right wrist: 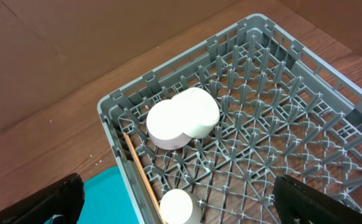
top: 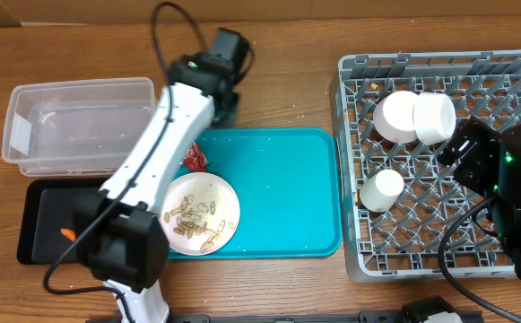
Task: Sort waste into correct bins and load items into the dishwasher
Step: 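Grasp the white tissue with the left gripper and drop it in the clear bin, then grasp the red wrapper with the left gripper and drop it in the clear bin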
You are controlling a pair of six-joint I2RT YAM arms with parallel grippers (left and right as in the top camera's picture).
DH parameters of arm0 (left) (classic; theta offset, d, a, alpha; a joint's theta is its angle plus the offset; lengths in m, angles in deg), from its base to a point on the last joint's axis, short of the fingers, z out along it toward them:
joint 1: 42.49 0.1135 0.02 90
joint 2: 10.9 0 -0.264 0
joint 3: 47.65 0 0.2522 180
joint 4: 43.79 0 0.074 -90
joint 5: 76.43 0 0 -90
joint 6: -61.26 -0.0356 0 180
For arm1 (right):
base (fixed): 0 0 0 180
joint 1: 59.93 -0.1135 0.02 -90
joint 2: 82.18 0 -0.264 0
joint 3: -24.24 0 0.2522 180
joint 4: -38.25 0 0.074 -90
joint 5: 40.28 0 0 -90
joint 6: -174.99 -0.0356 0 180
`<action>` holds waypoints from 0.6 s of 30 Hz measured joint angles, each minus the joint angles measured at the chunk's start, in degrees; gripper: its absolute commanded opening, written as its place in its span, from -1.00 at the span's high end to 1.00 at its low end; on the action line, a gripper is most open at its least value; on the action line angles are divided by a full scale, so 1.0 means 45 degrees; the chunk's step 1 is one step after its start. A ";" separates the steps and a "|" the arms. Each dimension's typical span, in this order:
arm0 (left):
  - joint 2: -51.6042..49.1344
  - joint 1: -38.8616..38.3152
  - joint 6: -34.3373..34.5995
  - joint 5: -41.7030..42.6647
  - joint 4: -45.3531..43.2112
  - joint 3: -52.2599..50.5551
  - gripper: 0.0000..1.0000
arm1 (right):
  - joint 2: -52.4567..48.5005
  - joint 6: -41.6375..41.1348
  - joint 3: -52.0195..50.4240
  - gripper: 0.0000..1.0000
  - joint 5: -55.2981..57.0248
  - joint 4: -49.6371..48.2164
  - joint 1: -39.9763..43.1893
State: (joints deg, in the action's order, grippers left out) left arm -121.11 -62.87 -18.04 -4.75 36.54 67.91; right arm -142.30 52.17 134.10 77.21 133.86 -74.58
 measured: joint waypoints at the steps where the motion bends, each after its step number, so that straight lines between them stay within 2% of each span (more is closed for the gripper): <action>1: 0.0112 0.0515 0.0641 -0.0495 0.0792 0.0136 0.92 | 0.0000 0.0005 0.0000 -1.00 0.0000 0.0015 0.0000; 2: 0.0121 0.1321 0.1297 -0.0845 0.1030 0.0151 0.83 | 0.0000 0.0005 0.0000 -1.00 0.0000 0.0010 0.0000; 4: 0.0107 0.2958 0.2055 -0.0787 0.0661 0.0151 0.49 | 0.0000 0.0010 0.0000 -1.00 0.0000 0.0015 0.0000; 5: 0.0107 0.3623 0.2263 -0.0491 0.0442 0.0151 0.03 | 0.0000 0.0005 0.0000 -1.00 0.0000 0.0010 0.0000; 6: 0.0107 0.4138 0.2399 -0.0117 0.0223 0.0151 -0.19 | 0.0000 0.0005 0.0000 -1.00 0.0000 0.0015 0.0000; 7: 0.0107 0.4541 0.2331 0.0466 -0.0126 0.0151 -0.33 | 0.0000 0.0000 0.0000 -1.00 0.0000 0.0005 0.0000; 10: 0.0112 0.4347 0.2157 0.1773 -0.0107 0.0155 -0.37 | 0.0000 0.0000 0.0000 -1.00 0.0000 0.0005 0.0000; 11: 0.0107 0.4114 0.2157 0.2152 0.0092 0.0155 -0.43 | 0.0000 0.0000 0.0000 -1.00 0.0000 0.0010 0.0000; 12: 0.0107 0.3677 0.2152 0.2385 0.0364 0.0155 -0.59 | 0.0000 0.0000 0.0000 -1.00 -0.0005 0.0015 0.0000; 13: 0.0107 0.2973 0.2118 0.2419 0.0486 0.0155 -0.61 | 0.0000 0.0010 0.0000 -1.00 0.0000 0.0005 0.0000; 15: 0.0121 0.1719 0.2307 0.1554 0.0136 -0.0209 -0.51 | 0.0000 0.0005 0.0000 -1.00 0.0000 0.0010 0.0000; 16: 0.0131 0.1370 0.2409 0.1243 -0.0277 -0.0597 -0.34 | 0.0000 0.0005 0.0000 -1.00 -0.0005 0.0010 0.0000; 18: 0.0185 0.0986 0.2968 0.0685 -0.1996 -0.2351 -0.27 | 0.0000 0.0005 0.0000 -1.00 0.0000 0.0005 0.0000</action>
State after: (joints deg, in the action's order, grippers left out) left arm -120.28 -58.43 -4.69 -1.67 27.55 57.33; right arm -142.30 52.19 134.10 77.21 133.88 -74.58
